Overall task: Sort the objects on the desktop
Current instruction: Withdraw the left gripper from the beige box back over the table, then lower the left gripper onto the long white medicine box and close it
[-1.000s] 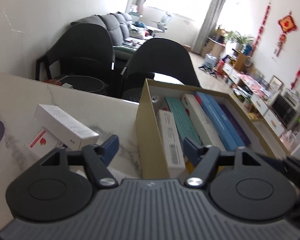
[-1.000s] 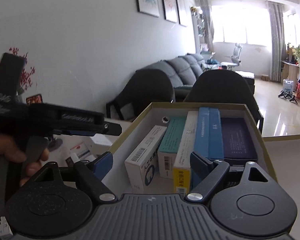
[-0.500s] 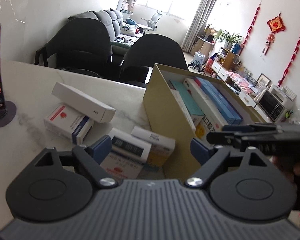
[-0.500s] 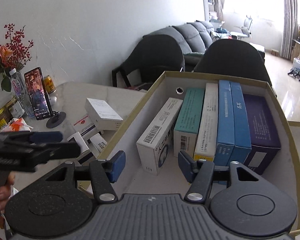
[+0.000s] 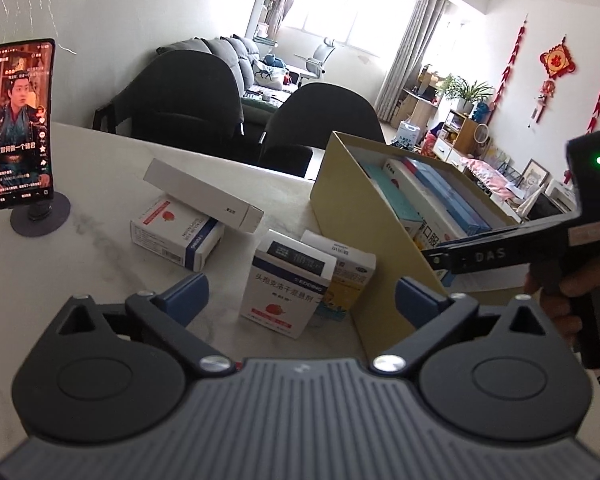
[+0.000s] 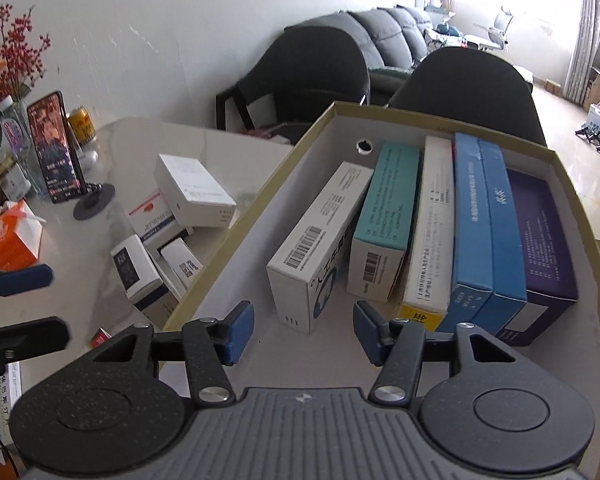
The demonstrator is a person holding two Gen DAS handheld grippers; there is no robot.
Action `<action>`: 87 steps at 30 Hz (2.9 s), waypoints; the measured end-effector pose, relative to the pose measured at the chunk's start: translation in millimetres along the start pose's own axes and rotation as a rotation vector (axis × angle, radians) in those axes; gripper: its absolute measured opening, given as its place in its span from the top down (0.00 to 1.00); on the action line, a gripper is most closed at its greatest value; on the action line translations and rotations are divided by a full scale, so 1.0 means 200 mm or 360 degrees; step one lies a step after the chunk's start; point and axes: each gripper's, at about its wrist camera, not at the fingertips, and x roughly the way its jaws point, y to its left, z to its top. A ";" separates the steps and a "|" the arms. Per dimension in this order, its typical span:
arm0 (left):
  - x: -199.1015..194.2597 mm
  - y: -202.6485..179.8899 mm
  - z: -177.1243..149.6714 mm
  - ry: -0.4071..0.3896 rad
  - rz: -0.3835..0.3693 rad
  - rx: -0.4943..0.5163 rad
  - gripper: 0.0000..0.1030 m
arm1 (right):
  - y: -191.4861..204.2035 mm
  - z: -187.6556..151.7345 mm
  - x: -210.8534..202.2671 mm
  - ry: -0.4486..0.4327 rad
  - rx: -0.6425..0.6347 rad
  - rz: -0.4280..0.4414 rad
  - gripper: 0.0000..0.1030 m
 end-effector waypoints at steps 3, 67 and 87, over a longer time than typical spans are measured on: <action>0.00 0.00 0.00 0.0001 0.0014 0.0021 0.00 | 0.01 0.02 0.04 0.0042 -0.0019 -0.0026 0.43; 0.26 0.33 0.21 0.0094 0.0195 -0.0464 0.00 | 0.02 -0.04 -0.11 -0.0380 0.0042 -0.0186 0.20; 0.69 0.46 0.44 0.0145 0.0560 -0.0566 0.00 | -0.01 -0.19 -0.19 -0.0456 0.0053 -0.0077 0.18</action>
